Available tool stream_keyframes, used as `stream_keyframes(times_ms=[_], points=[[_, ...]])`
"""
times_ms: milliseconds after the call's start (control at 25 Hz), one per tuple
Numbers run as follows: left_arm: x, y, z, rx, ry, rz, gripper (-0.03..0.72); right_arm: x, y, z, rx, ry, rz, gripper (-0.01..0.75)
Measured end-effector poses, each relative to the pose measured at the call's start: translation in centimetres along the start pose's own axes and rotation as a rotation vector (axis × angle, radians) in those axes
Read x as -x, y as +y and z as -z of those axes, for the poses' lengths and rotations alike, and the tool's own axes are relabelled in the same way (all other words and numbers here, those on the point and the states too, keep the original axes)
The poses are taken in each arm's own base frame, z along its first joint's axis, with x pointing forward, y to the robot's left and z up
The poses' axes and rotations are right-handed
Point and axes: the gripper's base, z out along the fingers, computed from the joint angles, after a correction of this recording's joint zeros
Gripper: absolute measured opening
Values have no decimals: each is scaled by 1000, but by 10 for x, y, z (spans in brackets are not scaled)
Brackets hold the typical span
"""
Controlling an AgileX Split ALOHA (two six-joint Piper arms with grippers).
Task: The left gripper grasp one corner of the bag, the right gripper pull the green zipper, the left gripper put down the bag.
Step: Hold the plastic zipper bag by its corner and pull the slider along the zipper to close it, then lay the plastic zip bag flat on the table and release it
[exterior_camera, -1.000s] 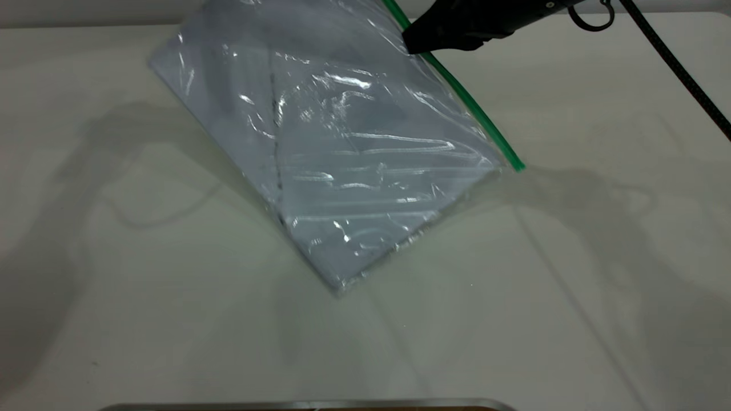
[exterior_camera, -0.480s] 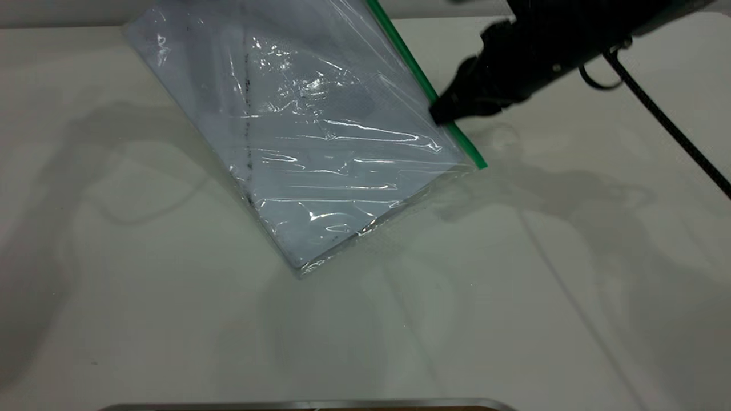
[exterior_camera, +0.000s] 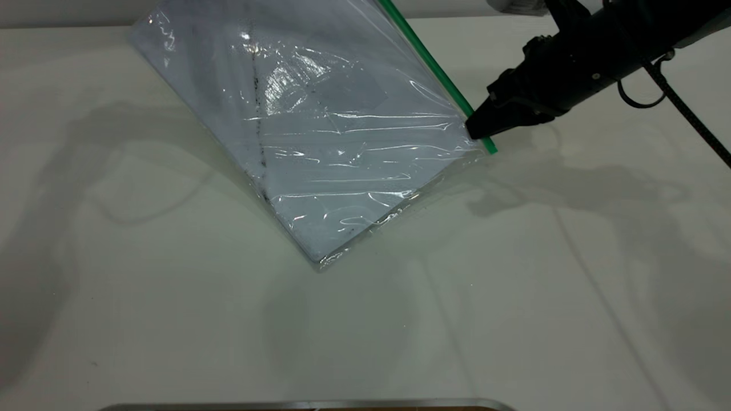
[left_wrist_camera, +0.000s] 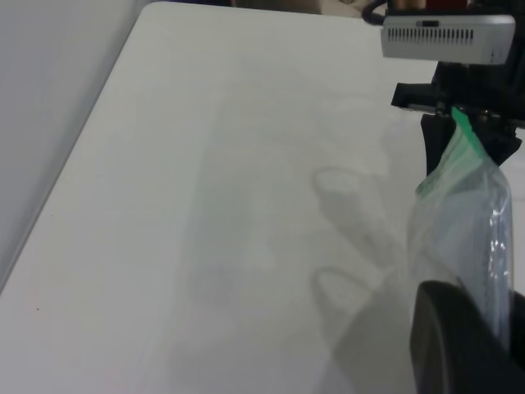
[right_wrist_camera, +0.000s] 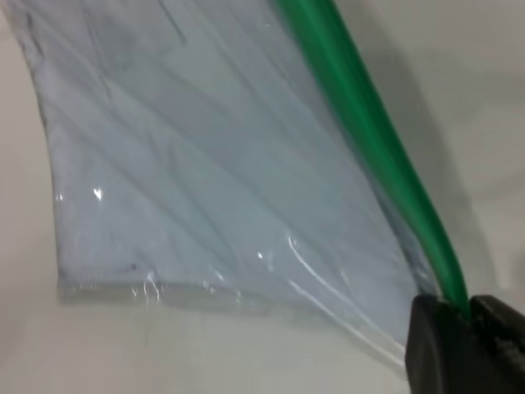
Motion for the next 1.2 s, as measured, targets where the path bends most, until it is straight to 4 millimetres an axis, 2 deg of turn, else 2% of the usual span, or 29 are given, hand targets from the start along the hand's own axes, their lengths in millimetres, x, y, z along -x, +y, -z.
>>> stream_keyframes(times_ms=[480, 600, 680, 800, 960, 1080, 1200], points=[[1, 0, 1, 3, -4, -1, 51, -3, -1, 1, 14, 16, -23, 45], [1, 0, 1, 4, -5, 4, 51, 2, 0, 4, 7, -17, -55, 76], [2, 0, 0, 3, -10, 22, 51, 9, 1, 11, -9, -50, -42, 140], [-5, -2, -16, -24, -4, 75, 51, 29, 9, 32, -27, -123, -9, 275], [-24, -4, -51, -40, 28, 168, 51, 61, 30, 77, -33, -235, 76, 432], [-34, -4, -72, -8, 63, 231, 61, 81, 53, 117, 2, -303, 137, 465], [-36, -1, -77, 52, 84, 312, 103, 92, 84, 162, 57, -339, 185, 466]])
